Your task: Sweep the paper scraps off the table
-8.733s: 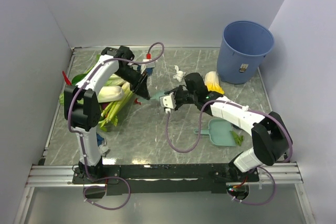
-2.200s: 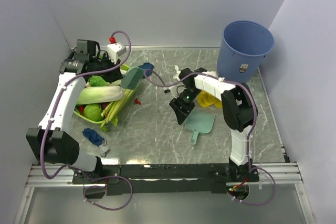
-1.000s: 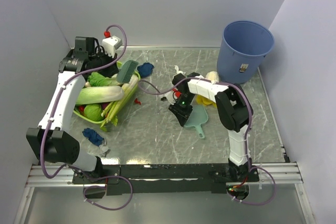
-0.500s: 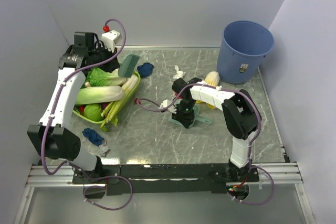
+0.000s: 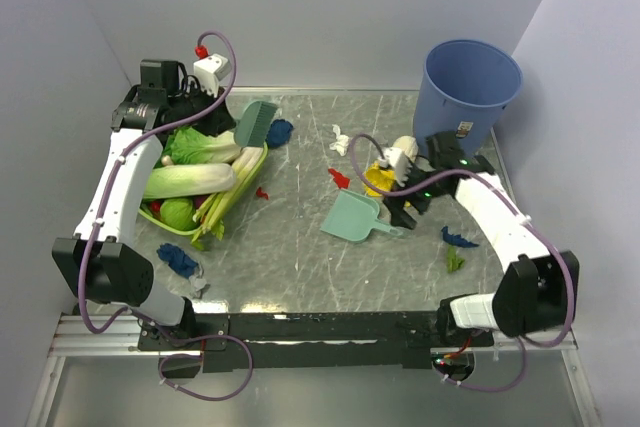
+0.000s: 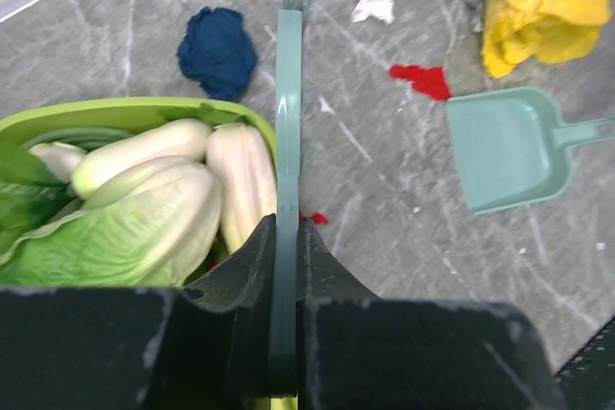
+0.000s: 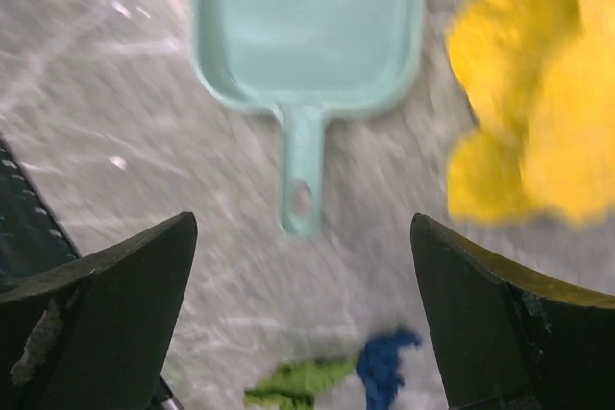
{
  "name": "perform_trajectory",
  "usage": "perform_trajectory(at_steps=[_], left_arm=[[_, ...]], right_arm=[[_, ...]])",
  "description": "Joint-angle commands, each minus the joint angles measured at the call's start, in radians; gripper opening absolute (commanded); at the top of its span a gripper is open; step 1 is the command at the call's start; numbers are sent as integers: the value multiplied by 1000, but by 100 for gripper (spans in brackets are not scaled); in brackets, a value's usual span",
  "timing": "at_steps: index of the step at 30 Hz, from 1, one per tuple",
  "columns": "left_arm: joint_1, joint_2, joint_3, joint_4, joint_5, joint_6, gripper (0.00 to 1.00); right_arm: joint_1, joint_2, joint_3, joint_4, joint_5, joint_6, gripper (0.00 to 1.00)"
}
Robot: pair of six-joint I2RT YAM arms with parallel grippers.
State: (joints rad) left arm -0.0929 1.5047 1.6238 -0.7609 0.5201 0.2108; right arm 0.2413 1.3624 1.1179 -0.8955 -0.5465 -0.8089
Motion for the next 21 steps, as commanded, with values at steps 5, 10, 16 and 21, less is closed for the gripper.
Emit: perform_trajectory(at_steps=[5,10,16,21], left_arm=[[2,-27,39,93,122,-24,1],[2,-44,30,81,58,-2,1],[4,-86,24,-14,-17,44,1],[5,-101,18,-28,-78,65,1]], right_arm=[[-149,-89,-184,72,-78,-281,96],[-183,-48,-269,127,-156,-394,86],[-174,-56,-417,286,-136,-492,84],[-172,1,-396,290,-115,-509,78]])
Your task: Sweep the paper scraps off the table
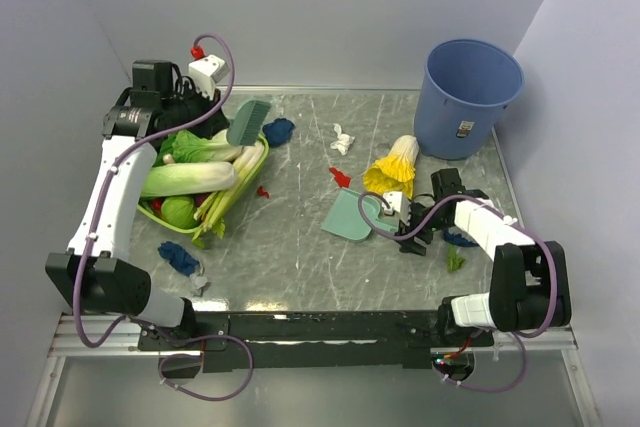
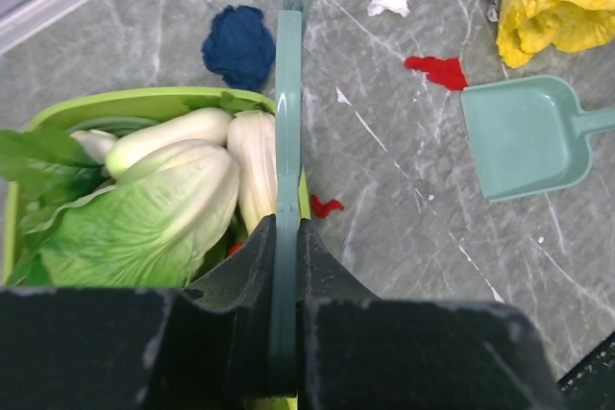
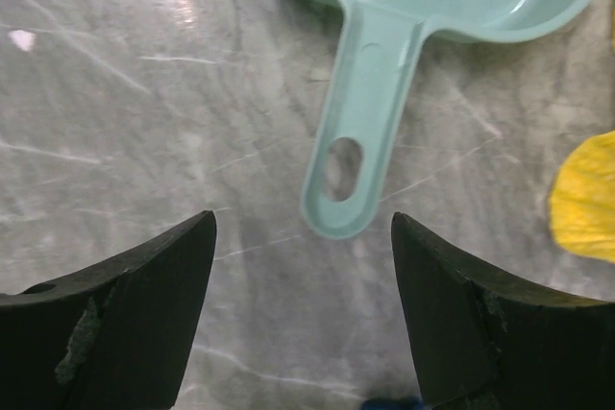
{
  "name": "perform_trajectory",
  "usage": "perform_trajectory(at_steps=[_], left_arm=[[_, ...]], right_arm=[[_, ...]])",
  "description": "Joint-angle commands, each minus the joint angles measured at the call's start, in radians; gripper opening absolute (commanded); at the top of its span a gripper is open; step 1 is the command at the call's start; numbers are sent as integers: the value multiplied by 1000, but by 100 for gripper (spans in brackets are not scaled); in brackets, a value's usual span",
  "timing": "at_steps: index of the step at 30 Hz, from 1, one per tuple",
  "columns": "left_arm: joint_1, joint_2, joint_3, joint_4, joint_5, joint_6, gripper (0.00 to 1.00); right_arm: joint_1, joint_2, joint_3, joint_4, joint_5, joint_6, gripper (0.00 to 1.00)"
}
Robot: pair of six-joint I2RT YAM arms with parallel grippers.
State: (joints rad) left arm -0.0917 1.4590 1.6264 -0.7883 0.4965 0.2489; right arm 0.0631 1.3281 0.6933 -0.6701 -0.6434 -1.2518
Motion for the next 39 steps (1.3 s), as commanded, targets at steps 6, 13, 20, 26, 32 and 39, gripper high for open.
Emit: perform_trajectory(at_steps=[6,13,20,26,32,39], left_arm=[[12,-32,29,-5,-67,30,1],[24,-60,17,-31,-75,49,1],[33,-114,26,-86,-125,95,1],[43,-184,90,-207,-156,187,1],[43,-313,60,-432,-106,271,1],[40,-556,-146,-589,-102,512,1]], right_arm=[[14,82,63,34,-7,-82,75],[73,118,95,79,53,-31,73],[152,174,129,89,129,34,68],[153,210,146,83,166,80,45],[153,180,169,53,137,136,16],[153,160,201,4,77,235,2]])
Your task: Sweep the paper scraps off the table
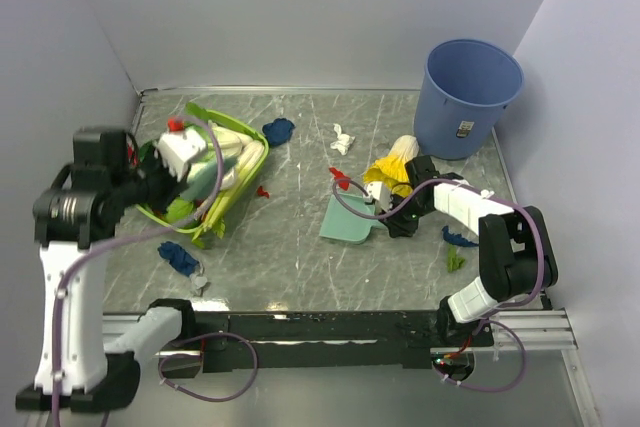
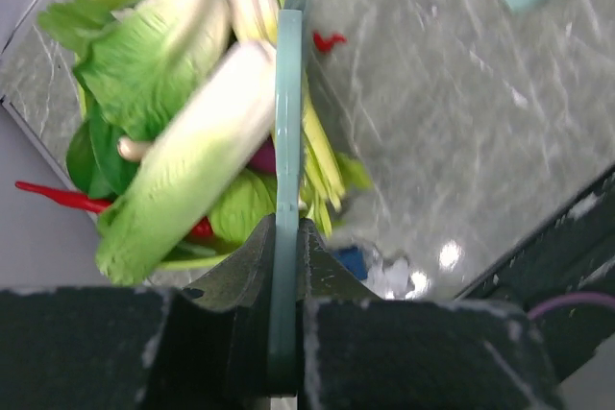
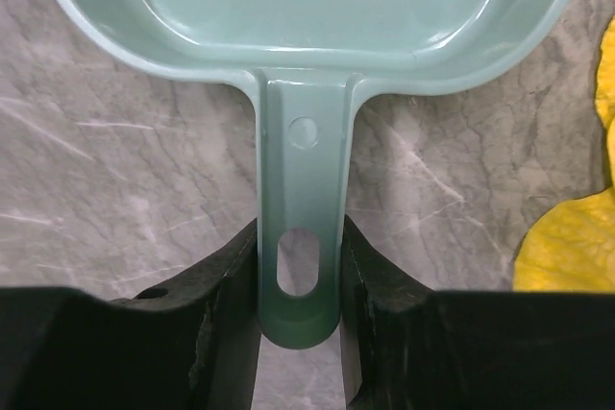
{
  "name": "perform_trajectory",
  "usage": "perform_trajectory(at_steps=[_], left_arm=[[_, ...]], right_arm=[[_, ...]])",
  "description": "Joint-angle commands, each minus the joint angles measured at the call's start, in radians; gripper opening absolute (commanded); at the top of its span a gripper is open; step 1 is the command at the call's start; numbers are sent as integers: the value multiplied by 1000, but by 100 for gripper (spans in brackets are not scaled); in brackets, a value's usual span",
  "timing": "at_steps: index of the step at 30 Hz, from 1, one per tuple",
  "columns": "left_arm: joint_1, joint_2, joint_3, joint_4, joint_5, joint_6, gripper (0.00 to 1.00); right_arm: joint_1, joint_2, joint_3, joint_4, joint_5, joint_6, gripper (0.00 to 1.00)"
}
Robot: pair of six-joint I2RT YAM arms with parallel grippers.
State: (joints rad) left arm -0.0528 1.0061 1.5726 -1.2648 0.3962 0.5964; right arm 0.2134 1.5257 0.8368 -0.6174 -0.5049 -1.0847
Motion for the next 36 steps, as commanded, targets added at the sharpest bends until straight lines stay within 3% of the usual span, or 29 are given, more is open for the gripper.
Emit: perform_trajectory(at_steps=[1,4,8,20,36], left_arm=[[1,-133,-120,-114,-16,260,1],[-1,-224,-222,-114,-69,423,1],[-2,-297,-307,-116,-89,526,1],[-28,-393,-525,-116,-54,689,1],[-110,-307,-660,-117,-117,503,1]], right_arm=[[3,-33,71,-70,-70,72,1],[3,-41,74,-82,-64,78,0],[3,-42,85,-110,-44,72,0],[6,-19,113,-151,-70,101,0],[3,36,137,-180,-75,114,0]])
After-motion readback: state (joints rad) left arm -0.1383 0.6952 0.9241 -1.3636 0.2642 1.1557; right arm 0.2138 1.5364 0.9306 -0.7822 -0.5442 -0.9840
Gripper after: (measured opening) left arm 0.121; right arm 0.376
